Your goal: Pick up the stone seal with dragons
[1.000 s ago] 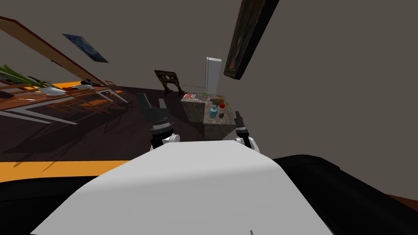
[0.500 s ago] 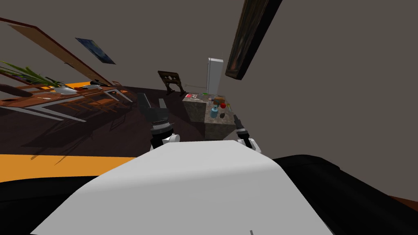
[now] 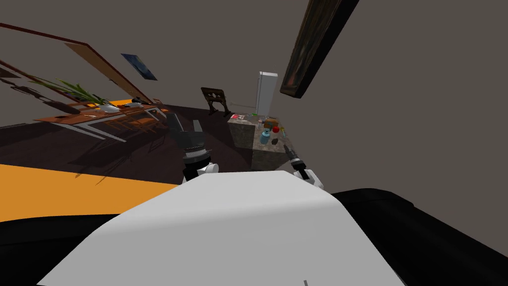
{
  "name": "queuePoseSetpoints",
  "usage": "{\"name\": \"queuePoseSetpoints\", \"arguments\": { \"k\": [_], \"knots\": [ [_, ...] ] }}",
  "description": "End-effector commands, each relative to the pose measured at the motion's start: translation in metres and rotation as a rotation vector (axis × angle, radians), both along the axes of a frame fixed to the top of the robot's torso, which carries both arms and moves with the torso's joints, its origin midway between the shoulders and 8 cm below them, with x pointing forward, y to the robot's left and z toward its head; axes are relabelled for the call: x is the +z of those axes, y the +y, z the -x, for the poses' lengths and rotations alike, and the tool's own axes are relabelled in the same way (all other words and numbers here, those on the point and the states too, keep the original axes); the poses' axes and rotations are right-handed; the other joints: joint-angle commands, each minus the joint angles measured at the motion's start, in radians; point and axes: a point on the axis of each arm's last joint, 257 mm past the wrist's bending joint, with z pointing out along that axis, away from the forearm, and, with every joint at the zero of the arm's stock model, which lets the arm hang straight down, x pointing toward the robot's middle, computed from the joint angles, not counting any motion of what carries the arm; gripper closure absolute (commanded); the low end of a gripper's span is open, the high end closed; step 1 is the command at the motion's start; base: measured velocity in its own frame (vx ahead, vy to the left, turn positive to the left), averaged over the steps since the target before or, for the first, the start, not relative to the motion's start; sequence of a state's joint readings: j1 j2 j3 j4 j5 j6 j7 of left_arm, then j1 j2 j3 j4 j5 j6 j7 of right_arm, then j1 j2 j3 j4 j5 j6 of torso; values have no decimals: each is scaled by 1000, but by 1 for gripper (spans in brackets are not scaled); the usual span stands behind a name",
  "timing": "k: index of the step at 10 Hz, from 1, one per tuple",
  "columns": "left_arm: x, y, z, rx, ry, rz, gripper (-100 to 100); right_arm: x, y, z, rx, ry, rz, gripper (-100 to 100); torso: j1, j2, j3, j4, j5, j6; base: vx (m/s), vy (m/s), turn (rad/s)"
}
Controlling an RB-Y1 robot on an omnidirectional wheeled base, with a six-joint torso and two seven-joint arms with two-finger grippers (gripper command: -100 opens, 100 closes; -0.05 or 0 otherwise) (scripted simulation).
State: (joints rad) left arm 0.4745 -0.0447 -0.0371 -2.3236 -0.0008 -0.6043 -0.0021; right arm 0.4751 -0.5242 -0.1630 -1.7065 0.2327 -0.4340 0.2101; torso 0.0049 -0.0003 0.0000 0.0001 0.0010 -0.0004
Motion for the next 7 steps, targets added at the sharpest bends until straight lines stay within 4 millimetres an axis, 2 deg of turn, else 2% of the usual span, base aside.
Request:
{"name": "queuePoseSetpoints", "arguments": {
  "k": [1,4,7],
  "knots": [
    [0,0,0,0,0,0,0,-21,-29,6,-41,78,90,-100,0,0,0,0,0,0,8,92,154],
    [0,0,0,0,0,0,0,-54,-80,17,-105,202,245,-100,2,-2,-1,0,0,0,37,109,155],
    [0,0,0,0,0,0,0,-76,-129,31,-163,312,386,-100,3,-3,-2,-1,1,0,45,120,161]
  ]
}}
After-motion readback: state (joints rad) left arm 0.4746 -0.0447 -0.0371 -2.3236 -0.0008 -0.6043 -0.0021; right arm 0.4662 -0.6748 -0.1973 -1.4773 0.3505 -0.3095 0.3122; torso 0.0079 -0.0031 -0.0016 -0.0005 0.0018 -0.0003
